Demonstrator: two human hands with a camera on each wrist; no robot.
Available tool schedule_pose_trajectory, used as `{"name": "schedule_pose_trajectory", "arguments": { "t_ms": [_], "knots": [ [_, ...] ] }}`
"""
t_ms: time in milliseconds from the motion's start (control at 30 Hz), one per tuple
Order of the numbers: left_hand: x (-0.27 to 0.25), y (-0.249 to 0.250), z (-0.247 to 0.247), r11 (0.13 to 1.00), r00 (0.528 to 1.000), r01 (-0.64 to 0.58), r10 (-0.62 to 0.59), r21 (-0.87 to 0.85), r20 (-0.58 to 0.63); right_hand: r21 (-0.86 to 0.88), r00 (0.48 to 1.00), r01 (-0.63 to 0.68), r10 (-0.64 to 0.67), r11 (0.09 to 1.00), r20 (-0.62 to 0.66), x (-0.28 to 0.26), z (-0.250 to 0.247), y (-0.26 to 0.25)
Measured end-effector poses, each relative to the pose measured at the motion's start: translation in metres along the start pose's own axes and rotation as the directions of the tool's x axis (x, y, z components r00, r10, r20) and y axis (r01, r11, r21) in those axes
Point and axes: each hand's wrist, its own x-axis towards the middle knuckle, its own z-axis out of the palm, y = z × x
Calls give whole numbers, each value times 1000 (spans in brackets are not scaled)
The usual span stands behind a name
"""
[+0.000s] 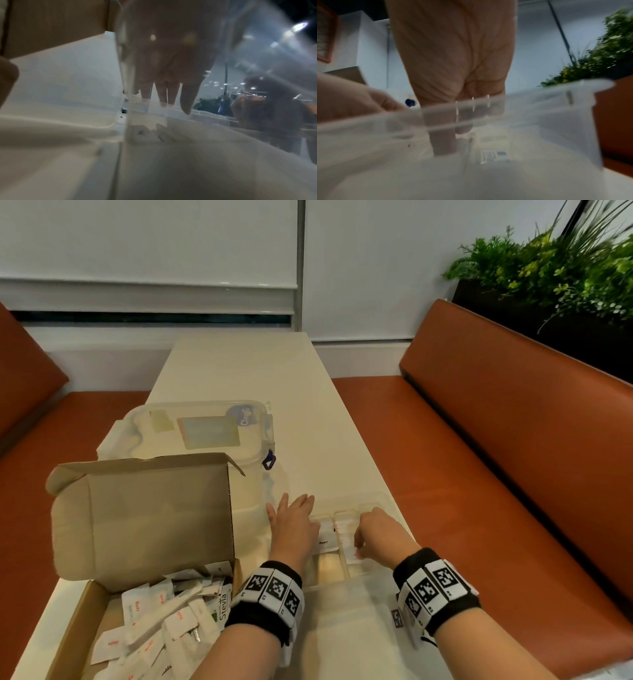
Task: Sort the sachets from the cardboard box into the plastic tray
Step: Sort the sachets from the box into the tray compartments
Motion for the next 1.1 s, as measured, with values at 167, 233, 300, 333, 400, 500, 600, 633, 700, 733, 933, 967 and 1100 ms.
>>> {"name": "schedule_pose_trajectory", "arguments": {
  "t_ms": [167, 233, 300, 333, 400, 500, 600, 633, 700, 733, 933, 967, 1100],
  "knots": [
    [1, -2, -2, 1000, 1000, -5, 5, -8, 31, -121, 997, 79, -80, 990, -4, -3, 3, -6],
    [2, -3, -2, 1000, 999, -13, 14, -16, 35, -98, 994, 91, -96, 991, -42, -5, 2, -6],
    [1, -3, -2, 1000, 999, -18, 18, -25, 36, -101, 993, 101, -107, 990, -51, -5, 3, -7],
    [1, -3, -2, 999, 999, -17, 18, -28, 40, -112, 993, 101, -108, 989, -53, -5, 4, -7],
    [1, -4, -2, 999, 999, -14, 16, -38, 47, -114, 993, 85, -94, 990, -70, -5, 8, -8],
    [-1, -4, -4, 998, 998, -14, 18, -64, 64, -85, 993, 63, -71, 994, -97, -5, 15, -5],
    [-3, -2, -8, 996, 996, -18, 25, -82, 85, -62, 993, 52, -58, 997, -101, -7, 17, -4],
    [-5, -1, -10, 995, 996, -14, 23, -100, 92, -38, 993, 44, -48, 998, -105, -8, 15, -5],
    [-11, -1, -14, 982, 998, -1, 13, -187, 64, 22, 990, 36, -33, 999, -138, -10, 9, -10],
    [-15, -2, -16, 966, 1000, 7, 1, -257, 31, 44, 985, 44, -35, 998, -170, -11, 5, -15],
    [-52, -14, -63, 877, 989, 24, -90, -480, -114, 213, 924, 265, -185, 941, -334, -20, -10, -88],
    [-59, -20, -75, 886, 988, 37, -103, -462, -117, 248, 917, 306, -215, 919, -336, -22, -9, -105],
    [-86, -64, -107, 912, 958, 261, -285, -316, -32, 335, 925, 373, -318, 866, -208, -31, 12, -162]
  ]
}}
